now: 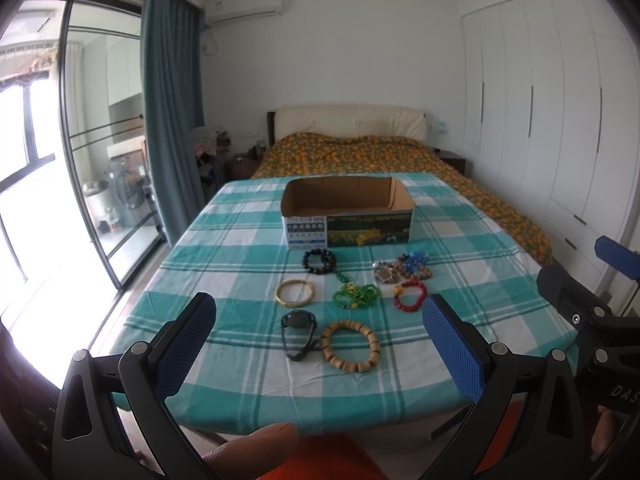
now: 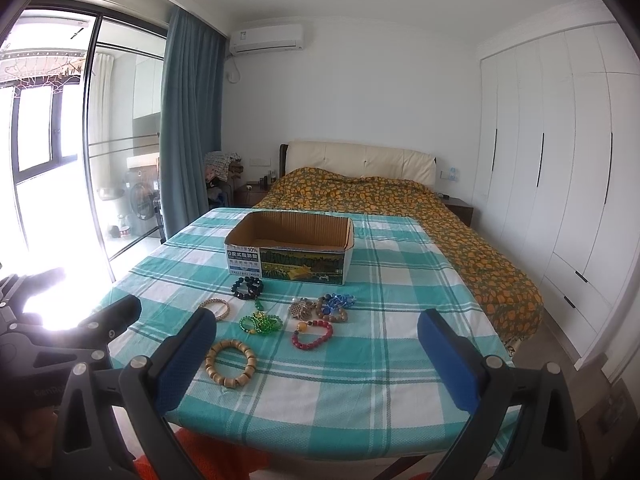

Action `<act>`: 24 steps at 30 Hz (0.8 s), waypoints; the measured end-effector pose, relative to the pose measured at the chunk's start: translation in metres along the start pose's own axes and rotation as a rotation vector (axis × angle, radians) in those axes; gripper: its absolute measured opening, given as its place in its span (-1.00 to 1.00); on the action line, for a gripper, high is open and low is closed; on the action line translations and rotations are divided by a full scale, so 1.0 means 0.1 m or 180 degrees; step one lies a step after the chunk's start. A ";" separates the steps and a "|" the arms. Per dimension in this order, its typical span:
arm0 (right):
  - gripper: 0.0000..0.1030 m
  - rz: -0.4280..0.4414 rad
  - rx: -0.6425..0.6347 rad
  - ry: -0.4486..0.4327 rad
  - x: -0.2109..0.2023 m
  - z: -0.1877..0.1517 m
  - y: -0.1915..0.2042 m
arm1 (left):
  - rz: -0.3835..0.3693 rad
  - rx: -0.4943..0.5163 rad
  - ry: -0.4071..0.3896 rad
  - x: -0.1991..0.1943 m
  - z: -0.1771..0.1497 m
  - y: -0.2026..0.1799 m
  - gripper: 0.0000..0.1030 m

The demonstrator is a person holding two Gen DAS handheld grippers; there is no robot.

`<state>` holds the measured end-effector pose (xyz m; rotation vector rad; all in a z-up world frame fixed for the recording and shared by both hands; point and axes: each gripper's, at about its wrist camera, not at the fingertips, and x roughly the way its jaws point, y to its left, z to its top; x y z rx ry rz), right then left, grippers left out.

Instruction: Organize jewelry

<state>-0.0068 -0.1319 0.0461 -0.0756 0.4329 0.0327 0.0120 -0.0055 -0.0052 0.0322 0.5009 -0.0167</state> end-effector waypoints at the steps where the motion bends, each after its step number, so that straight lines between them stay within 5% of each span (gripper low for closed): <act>1: 0.99 -0.0004 0.0002 0.0003 0.01 0.00 0.00 | 0.0001 0.0000 0.0005 0.01 0.00 0.00 0.99; 24: 0.99 -0.0063 0.0005 0.0228 0.27 -0.01 -0.05 | -0.0001 0.0084 0.0322 0.33 -0.01 -0.07 0.99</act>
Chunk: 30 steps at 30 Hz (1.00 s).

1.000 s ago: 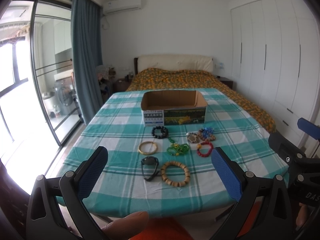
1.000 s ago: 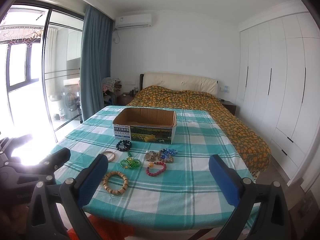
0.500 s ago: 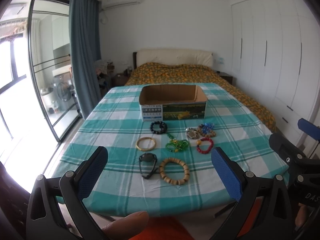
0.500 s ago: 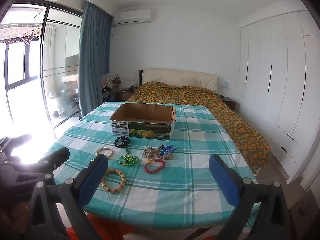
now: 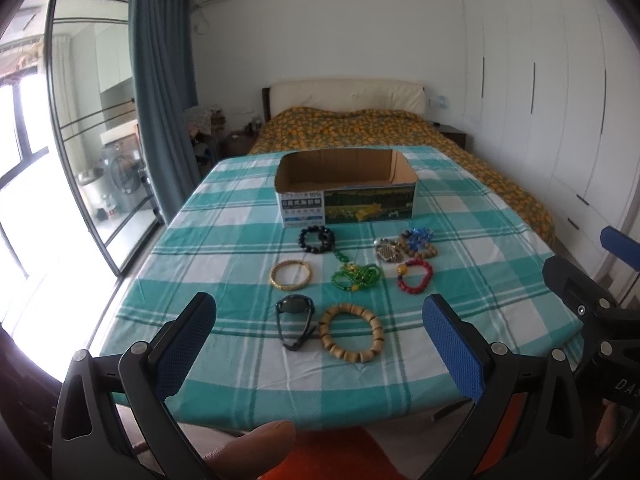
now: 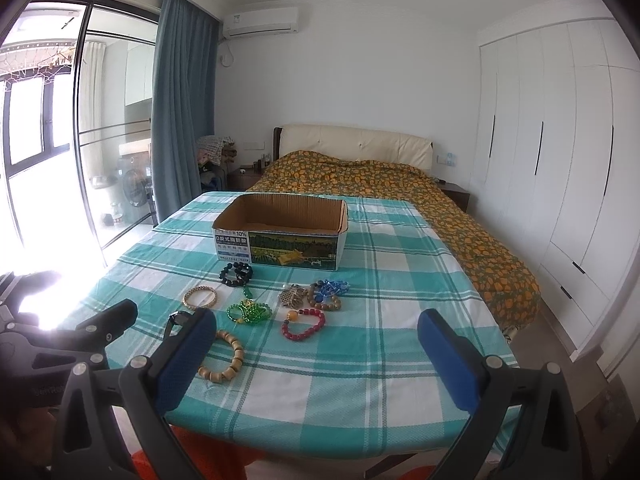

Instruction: Organize jewelry

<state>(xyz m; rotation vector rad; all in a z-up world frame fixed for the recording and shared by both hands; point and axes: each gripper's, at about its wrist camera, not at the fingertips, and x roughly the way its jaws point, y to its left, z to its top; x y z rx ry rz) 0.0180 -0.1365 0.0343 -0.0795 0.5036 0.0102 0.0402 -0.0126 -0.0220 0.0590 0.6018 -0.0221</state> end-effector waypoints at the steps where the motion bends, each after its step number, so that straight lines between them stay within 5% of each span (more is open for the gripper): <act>1: 0.99 -0.0001 -0.0002 0.0010 0.01 0.00 0.00 | -0.0005 -0.0003 0.0013 0.02 0.00 0.00 0.99; 19: 0.99 0.0137 -0.0060 0.0206 0.28 -0.03 0.10 | -0.0086 -0.0223 0.0265 0.35 -0.11 0.20 0.99; 30: 0.99 0.0074 -0.0049 0.0279 0.37 -0.12 0.05 | -0.0006 0.0020 0.0393 0.49 -0.17 0.07 0.99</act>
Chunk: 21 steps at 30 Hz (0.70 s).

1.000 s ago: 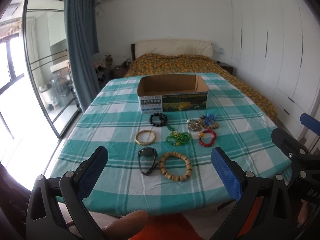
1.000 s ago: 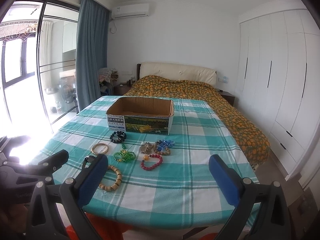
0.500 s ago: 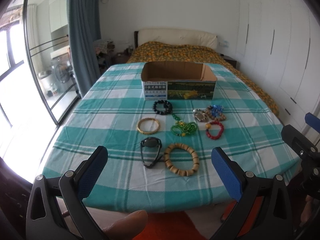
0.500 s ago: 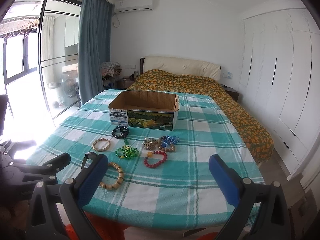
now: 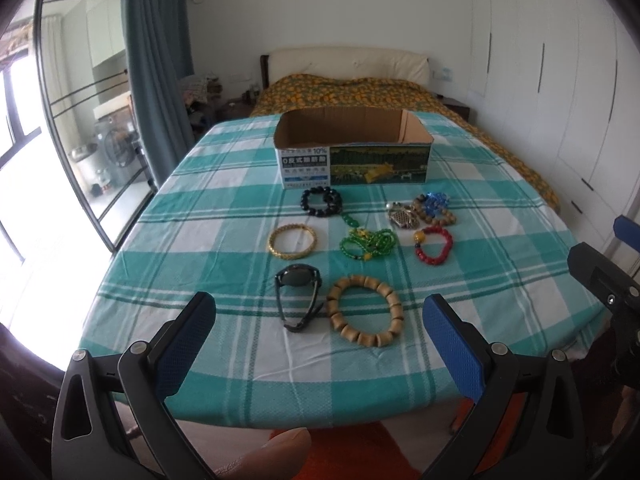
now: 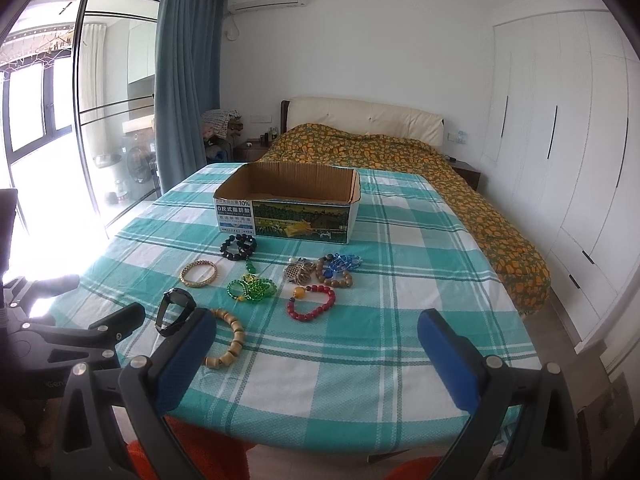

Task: Organize jewelry
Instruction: 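Grasp the black watch with the left tool while the right tool grasps the wooden bead bracelet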

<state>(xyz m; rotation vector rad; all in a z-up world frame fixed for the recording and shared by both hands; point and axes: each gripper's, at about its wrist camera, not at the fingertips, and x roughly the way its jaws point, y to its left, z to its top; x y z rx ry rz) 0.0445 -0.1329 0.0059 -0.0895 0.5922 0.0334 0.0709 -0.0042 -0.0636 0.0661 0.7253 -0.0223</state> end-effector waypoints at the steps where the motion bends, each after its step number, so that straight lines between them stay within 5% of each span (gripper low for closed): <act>1: 0.99 0.0006 0.0005 -0.0006 0.00 0.00 0.00 | 0.0019 0.0031 0.0014 0.01 -0.01 -0.01 0.99; 13: 0.99 0.0337 0.0009 -0.0144 0.06 0.00 -0.05 | 0.0091 -0.0316 0.0278 0.27 -0.03 0.36 0.99; 21: 0.99 0.0889 0.0180 0.0569 0.67 -0.12 -0.01 | 0.0093 -0.0554 0.0653 0.84 -0.02 0.91 0.99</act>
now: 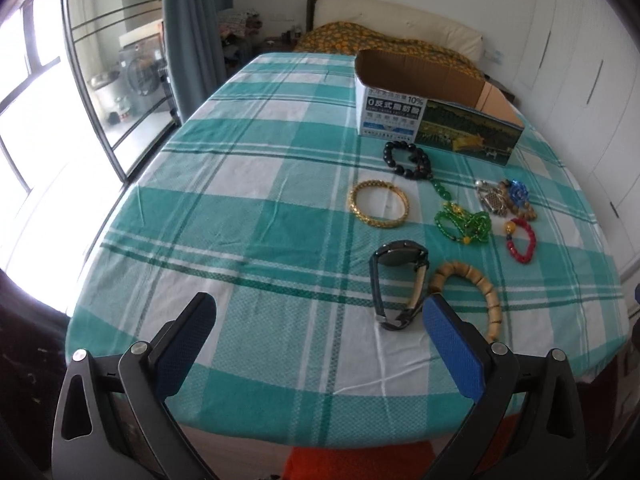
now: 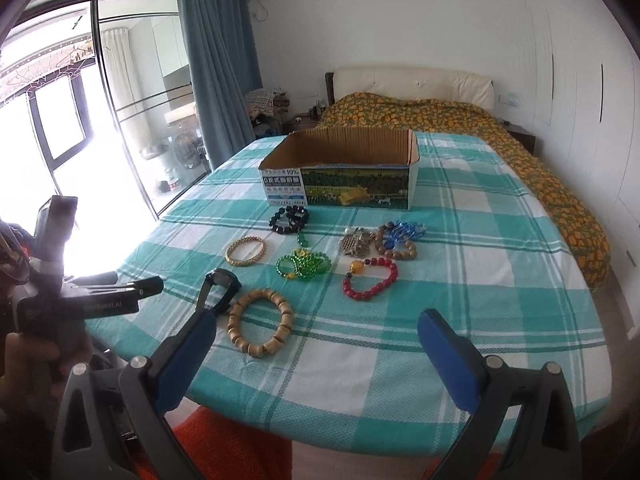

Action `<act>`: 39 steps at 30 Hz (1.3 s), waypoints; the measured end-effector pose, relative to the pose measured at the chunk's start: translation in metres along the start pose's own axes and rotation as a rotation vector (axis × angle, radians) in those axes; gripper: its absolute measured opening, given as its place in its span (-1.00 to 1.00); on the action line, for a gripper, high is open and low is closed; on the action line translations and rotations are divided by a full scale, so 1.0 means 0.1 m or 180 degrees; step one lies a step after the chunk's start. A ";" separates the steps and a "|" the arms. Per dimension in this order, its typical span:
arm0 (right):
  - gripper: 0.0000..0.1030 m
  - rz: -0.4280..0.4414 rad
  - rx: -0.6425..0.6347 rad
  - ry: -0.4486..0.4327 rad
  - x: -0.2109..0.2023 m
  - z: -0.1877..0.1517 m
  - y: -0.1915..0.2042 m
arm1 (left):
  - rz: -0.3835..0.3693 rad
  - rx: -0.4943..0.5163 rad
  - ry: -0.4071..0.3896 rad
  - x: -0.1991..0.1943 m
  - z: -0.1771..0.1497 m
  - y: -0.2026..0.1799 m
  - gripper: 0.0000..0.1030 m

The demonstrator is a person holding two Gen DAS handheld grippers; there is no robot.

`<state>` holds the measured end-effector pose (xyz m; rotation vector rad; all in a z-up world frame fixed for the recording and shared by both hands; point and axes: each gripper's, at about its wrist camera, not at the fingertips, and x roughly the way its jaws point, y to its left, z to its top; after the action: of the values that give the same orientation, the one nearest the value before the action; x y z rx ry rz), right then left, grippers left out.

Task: Organize jewelry
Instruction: 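Grasp the black watch with the left tool while the right tool grasps the wooden bead bracelet, then carry the watch and wooden bracelet into the cardboard box and open both tools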

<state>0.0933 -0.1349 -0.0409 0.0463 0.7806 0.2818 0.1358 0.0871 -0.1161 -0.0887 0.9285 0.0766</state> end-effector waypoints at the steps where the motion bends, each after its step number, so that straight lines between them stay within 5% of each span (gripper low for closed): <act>1: 0.99 0.0020 0.0039 0.0097 0.11 -0.01 -0.03 | -0.0048 0.0018 0.0034 0.07 0.03 0.02 0.99; 8: 0.97 0.0109 0.0131 0.0607 0.75 -0.07 -0.13 | -0.0213 0.0318 0.0247 0.48 0.10 -0.08 0.99; 17: 0.19 0.0258 -0.0243 0.0936 1.35 -0.03 0.24 | -0.0296 0.0347 0.0428 0.81 0.14 -0.13 0.94; 23: -0.40 0.0138 -0.0478 0.0987 1.50 -0.05 0.37 | -0.0223 0.0562 0.0449 0.87 0.10 -0.27 0.15; 24: -0.64 0.0149 -0.0519 0.0990 1.52 -0.05 0.39 | -0.0259 0.0593 0.0423 0.85 0.10 -0.29 -0.21; 25: -0.72 0.0141 -0.0572 0.0994 1.52 -0.05 0.41 | -0.0297 0.0618 0.0416 0.84 0.10 -0.31 -0.69; 26: -0.71 0.0157 -0.0581 0.1006 1.52 -0.04 0.40 | -0.0349 0.0637 0.0430 0.83 0.10 -0.33 -0.92; 39: -0.72 0.0261 -0.0538 0.0600 0.80 0.55 0.15 | -0.0756 0.0422 0.0266 0.48 0.47 -0.32 -0.95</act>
<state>0.1825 -0.0959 -0.0545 -0.1092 0.9407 0.4337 0.2051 0.0618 -0.1249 -0.0791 0.9981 -0.2100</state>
